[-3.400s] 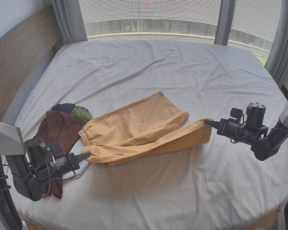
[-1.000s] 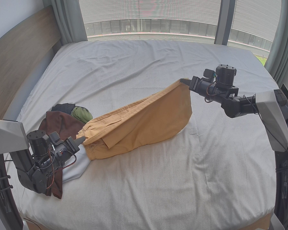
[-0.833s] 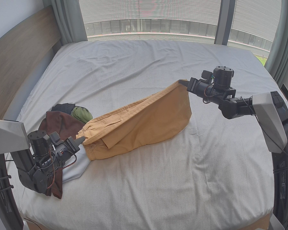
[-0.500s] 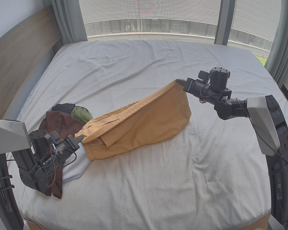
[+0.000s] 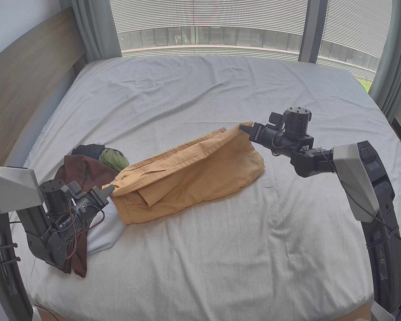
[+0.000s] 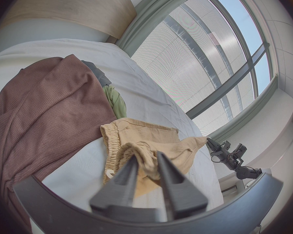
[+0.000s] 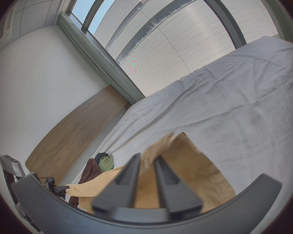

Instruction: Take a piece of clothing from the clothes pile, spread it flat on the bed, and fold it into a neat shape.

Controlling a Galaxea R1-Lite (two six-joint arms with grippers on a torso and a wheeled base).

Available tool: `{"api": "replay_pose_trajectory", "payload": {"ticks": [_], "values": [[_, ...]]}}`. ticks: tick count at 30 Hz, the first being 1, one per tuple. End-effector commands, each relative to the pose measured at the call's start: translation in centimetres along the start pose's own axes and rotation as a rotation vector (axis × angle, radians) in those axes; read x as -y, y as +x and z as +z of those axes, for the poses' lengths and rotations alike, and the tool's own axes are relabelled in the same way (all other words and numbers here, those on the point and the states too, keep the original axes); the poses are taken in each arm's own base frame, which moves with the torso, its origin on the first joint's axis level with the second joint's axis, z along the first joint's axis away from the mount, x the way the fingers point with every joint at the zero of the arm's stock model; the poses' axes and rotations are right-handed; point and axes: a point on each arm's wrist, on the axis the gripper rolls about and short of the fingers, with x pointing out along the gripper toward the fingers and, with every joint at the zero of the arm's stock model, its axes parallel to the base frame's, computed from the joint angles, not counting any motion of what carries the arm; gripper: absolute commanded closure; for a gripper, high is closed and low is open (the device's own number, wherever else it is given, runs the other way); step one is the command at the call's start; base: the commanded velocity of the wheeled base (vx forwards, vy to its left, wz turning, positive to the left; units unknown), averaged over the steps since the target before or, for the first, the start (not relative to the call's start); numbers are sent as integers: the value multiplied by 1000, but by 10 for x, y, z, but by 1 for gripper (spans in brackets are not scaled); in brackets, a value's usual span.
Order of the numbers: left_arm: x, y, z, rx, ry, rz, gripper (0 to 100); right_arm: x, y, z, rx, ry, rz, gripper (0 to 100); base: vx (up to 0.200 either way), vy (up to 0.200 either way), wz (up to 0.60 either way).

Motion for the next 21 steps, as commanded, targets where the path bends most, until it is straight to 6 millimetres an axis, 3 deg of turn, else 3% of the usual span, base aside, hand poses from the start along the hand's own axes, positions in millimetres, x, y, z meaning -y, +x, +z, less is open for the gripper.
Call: {"api": "replay_pose_trajectory", "payload": {"ticks": [1,6,8,13,15,16,17,21], "values": [[-2,0,0,1,-3,5,0,7,4,-14,-24,10,-9,0,0,0,0],[-3,4,8,31,-16,-5,0,22,13,-46,-51,33,-96,0,0,0,0],[-2,3,10,37,-25,-7,0,22,13,-47,-52,46,-102,0,0,0,0],[-1,1,12,43,-24,-10,0,2,7,-16,1,51,-74,0,0,0,0],[4,0,11,38,-21,-21,0,-17,-1,12,57,28,-43,0,0,0,0],[4,0,11,38,-21,-21,0,-17,-1,12,57,28,-43,0,0,0,0],[8,-3,12,34,-18,-34,0,-36,-10,38,110,0,-13,0,0,0,0],[21,-12,8,0,-10,-77,0,-48,-36,41,74,4,-33,0,0,0,0]]}}
